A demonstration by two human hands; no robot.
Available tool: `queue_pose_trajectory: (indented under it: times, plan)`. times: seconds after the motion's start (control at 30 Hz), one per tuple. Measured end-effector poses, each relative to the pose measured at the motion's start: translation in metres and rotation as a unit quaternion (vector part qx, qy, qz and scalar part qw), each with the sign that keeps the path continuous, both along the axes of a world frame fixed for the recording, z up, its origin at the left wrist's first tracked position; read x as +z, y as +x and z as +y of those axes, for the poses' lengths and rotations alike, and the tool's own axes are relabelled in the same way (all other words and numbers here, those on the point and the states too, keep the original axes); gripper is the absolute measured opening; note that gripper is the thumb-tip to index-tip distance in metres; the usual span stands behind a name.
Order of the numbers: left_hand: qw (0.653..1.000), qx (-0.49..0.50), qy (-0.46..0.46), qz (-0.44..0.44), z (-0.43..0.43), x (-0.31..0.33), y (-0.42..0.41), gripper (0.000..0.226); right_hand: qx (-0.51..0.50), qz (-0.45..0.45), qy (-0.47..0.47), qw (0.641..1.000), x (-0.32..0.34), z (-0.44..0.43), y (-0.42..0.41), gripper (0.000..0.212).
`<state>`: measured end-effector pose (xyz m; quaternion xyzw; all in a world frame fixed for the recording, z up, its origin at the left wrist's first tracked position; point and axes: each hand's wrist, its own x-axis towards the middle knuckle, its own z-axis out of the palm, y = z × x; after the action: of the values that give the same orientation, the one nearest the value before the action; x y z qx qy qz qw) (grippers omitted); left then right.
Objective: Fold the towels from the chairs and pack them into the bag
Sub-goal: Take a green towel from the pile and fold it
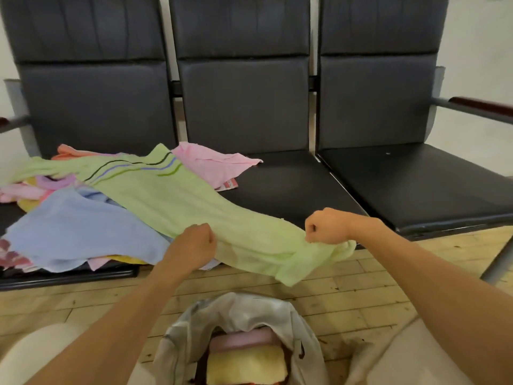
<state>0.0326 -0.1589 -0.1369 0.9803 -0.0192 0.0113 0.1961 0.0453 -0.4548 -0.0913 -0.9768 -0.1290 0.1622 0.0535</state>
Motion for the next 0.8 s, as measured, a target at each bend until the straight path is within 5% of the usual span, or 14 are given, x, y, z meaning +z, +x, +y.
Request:
queue_pose_trajectory:
  times: [0.13, 0.27, 0.3, 0.37, 0.43, 0.6, 0.8]
  plan:
    - [0.994, 0.102, -0.042, 0.019, 0.017, 0.003, 0.005, 0.02, -0.017, -0.035, 0.0, 0.999, -0.006, 0.021, 0.012, 0.018]
    - [0.944, 0.204, -0.258, 0.026, 0.027, 0.003, 0.007, 0.035, -0.052, -0.076, 0.062, 0.994, -0.015, 0.048, 0.025, 0.039]
    - [0.901, 0.231, -0.366, 0.026, 0.024, 0.005, 0.006, 0.03, -0.073, -0.079, 0.077, 0.991, -0.019, 0.054, 0.029, 0.038]
    - [0.762, 0.267, -0.586, 0.061, 0.016, 0.016, 0.001, 0.024, -0.117, -0.069, 0.078, 0.988, -0.024, 0.064, 0.036, 0.037]
    - [0.665, 0.258, -0.696, 0.083, 0.014, 0.022, 0.001, 0.024, -0.136, -0.057, 0.068, 0.987, -0.028, 0.073, 0.038, 0.038]
    - [0.588, 0.219, -0.765, 0.145, 0.003, 0.033, -0.005, 0.006, -0.143, -0.097, 0.102, 0.98, -0.027, 0.087, 0.033, 0.023]
    - [0.557, 0.226, -0.788, 0.132, 0.005, 0.037, -0.014, 0.015, -0.228, -0.025, 0.356, 0.906, -0.015, 0.081, 0.02, 0.029]
